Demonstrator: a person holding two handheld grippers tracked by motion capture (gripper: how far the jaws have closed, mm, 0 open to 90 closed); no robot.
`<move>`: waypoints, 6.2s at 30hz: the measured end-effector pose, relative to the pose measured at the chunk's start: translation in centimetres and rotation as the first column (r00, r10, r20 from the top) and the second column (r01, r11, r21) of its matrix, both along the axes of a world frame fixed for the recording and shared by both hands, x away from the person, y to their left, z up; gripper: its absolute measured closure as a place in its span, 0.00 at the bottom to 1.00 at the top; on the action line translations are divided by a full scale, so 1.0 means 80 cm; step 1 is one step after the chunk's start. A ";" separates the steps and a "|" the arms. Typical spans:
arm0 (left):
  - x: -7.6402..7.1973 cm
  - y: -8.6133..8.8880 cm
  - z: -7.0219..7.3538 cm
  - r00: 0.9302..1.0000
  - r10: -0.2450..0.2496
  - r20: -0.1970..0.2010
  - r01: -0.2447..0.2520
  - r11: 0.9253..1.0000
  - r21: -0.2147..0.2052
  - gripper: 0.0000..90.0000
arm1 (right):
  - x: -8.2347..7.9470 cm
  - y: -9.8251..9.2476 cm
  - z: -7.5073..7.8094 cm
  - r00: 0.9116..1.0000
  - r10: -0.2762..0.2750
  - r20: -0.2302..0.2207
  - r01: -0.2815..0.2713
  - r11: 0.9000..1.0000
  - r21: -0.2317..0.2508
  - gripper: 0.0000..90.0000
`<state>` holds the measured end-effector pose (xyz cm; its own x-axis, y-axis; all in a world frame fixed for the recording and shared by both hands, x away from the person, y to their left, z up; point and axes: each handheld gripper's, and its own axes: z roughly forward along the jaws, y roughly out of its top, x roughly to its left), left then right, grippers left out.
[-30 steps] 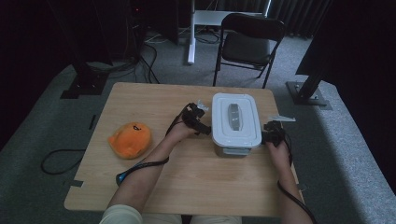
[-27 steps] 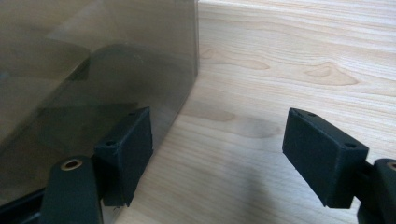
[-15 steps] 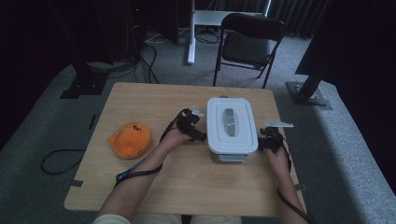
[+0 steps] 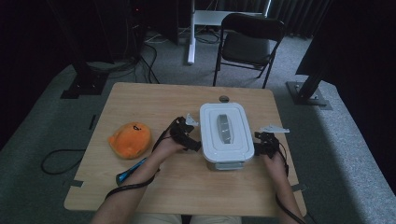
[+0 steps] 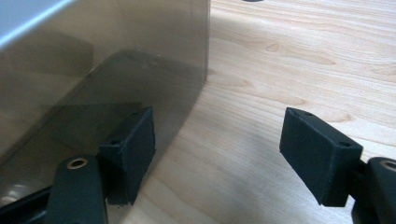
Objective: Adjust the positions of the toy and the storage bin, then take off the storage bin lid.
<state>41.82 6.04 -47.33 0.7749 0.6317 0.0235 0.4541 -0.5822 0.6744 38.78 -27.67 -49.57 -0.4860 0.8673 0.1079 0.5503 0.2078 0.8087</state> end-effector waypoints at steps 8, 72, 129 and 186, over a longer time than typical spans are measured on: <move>-0.020 0.011 0.000 1.000 -0.010 0.011 0.010 1.000 0.003 0.02 | -0.013 0.009 0.004 0.999 0.049 0.007 -0.049 0.998 -0.029 0.30; -0.151 0.004 -0.006 0.975 -0.223 0.018 0.224 0.972 -0.072 0.01 | -0.091 -0.003 0.002 0.978 0.202 0.042 -0.201 0.979 -0.015 0.31; -0.166 0.060 -0.064 0.985 -0.172 0.003 0.172 0.985 -0.005 0.02 | -0.165 0.037 0.139 0.951 0.251 0.181 -0.266 0.962 0.066 0.14; -0.166 0.061 -0.064 0.987 -0.160 0.004 0.160 0.987 -0.004 0.02 | -0.189 0.119 0.112 0.982 0.177 0.064 -0.174 0.983 -0.054 0.71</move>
